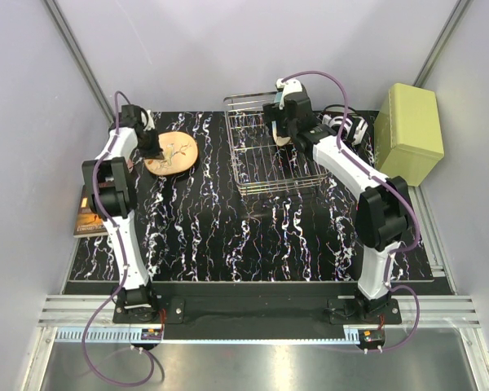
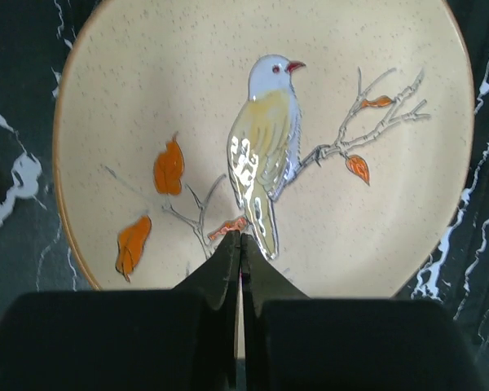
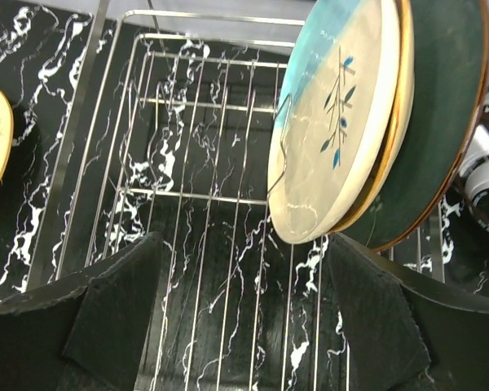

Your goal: Load the plates into the dish rack

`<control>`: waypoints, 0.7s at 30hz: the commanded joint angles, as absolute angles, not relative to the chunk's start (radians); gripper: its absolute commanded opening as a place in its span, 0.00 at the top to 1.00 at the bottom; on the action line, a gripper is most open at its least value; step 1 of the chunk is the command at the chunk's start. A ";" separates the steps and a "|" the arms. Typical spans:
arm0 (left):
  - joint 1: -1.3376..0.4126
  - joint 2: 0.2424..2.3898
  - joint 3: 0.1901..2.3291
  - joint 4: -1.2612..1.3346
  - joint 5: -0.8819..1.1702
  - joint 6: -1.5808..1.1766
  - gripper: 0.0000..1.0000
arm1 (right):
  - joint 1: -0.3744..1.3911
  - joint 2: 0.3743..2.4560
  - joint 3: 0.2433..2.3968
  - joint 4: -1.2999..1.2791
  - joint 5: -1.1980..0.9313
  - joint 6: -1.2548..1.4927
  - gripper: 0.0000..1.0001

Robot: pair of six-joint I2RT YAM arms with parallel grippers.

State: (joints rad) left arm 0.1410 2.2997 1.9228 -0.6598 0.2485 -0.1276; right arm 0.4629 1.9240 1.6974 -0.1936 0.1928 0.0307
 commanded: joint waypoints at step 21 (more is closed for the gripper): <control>-0.030 1.904 1.269 -0.790 0.373 -0.336 0.99 | 0.466 1.695 1.445 -0.203 0.101 0.086 0.12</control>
